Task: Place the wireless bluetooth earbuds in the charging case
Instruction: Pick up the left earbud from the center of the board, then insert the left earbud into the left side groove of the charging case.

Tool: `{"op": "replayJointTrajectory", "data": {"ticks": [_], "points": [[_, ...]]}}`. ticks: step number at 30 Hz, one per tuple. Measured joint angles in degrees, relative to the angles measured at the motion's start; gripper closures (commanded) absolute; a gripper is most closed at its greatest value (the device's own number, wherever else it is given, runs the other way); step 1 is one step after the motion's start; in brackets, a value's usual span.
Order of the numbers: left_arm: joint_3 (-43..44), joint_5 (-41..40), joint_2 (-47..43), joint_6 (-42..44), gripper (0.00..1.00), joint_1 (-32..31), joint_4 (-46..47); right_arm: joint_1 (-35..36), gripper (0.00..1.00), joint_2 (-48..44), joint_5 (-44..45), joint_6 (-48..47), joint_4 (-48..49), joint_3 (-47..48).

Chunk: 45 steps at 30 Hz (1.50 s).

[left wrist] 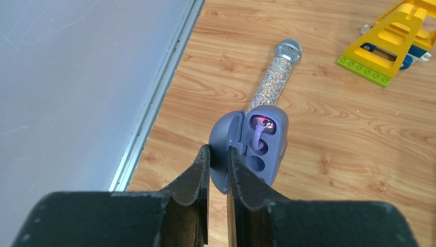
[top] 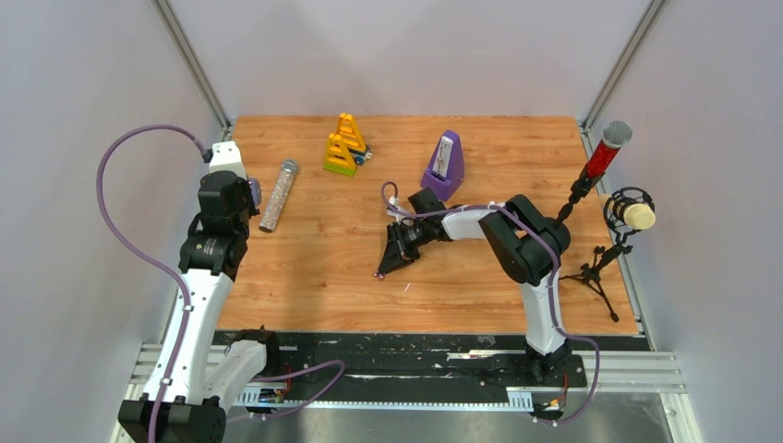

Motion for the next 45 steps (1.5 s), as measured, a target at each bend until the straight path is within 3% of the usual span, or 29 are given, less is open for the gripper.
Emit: {"op": "replayJointTrajectory", "data": {"ticks": [8,19,22,32,45], "points": [[0.0,0.0,0.0,0.0,0.91,0.0,0.0,-0.6,0.98,-0.1,0.0,-1.2,0.0,0.0],[0.9,1.3,2.4,-0.9,0.95,0.0,-0.7,-2.4,0.98,-7.0,5.9,-7.3,-2.8,1.8],[3.8,4.1,5.7,-3.0,1.00,0.0,-2.6,-2.6,0.98,-9.8,10.6,-9.0,-4.3,5.7],[16.5,13.0,18.2,-17.0,1.00,0.0,-7.8,-2.3,0.98,-11.9,24.5,-10.6,-9.7,29.9],[19.1,23.3,32.8,-32.8,1.00,-0.8,-12.2,6.5,1.00,-7.2,35.3,-16.9,-15.2,46.8]]}}
